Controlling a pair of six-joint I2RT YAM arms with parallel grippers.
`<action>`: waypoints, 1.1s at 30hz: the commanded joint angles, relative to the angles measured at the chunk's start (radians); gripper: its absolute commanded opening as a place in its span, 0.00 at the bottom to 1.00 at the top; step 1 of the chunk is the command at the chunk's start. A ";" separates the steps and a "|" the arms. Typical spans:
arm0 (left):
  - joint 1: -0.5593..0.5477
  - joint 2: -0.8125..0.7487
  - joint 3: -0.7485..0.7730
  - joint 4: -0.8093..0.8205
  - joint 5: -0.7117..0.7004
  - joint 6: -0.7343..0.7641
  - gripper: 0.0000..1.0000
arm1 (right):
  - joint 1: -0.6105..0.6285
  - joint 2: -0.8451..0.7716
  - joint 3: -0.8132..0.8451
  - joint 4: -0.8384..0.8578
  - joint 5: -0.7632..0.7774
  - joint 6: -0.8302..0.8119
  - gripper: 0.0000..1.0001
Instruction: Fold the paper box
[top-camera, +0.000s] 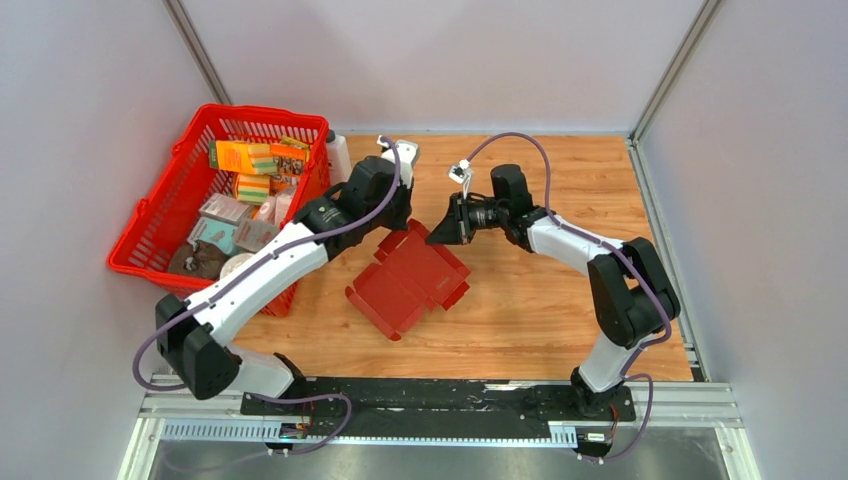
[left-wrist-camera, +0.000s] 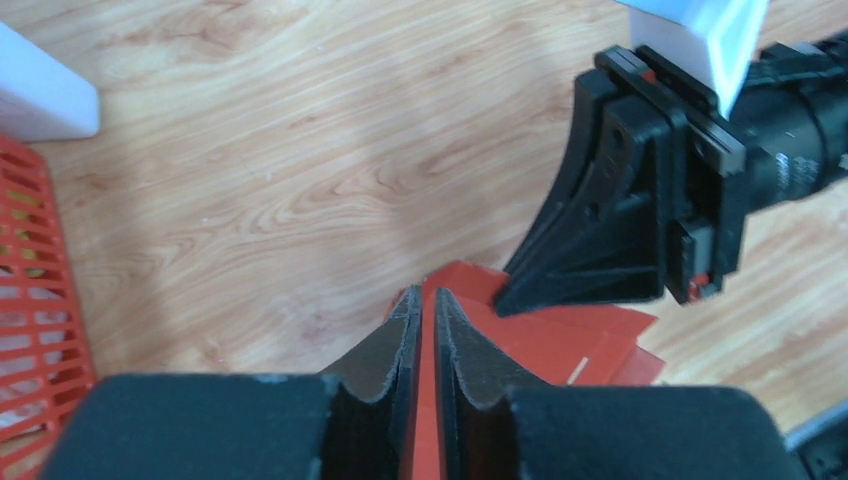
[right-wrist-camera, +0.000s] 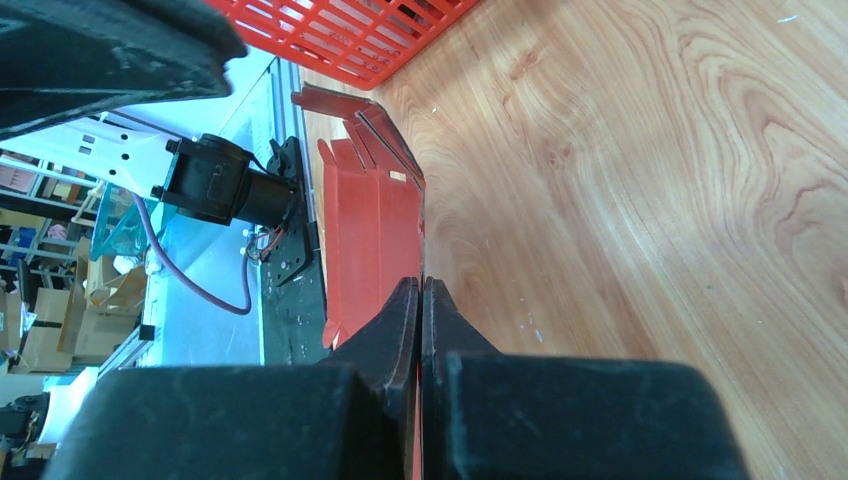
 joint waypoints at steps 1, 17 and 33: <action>-0.039 0.079 0.106 -0.094 -0.190 0.012 0.14 | -0.003 -0.040 -0.002 0.055 0.008 0.011 0.00; -0.099 0.211 0.155 -0.122 -0.245 -0.001 0.04 | 0.003 -0.052 -0.013 0.075 0.008 0.021 0.00; -0.128 0.145 0.152 -0.140 -0.405 -0.023 0.13 | 0.006 -0.056 -0.019 0.080 0.007 0.021 0.00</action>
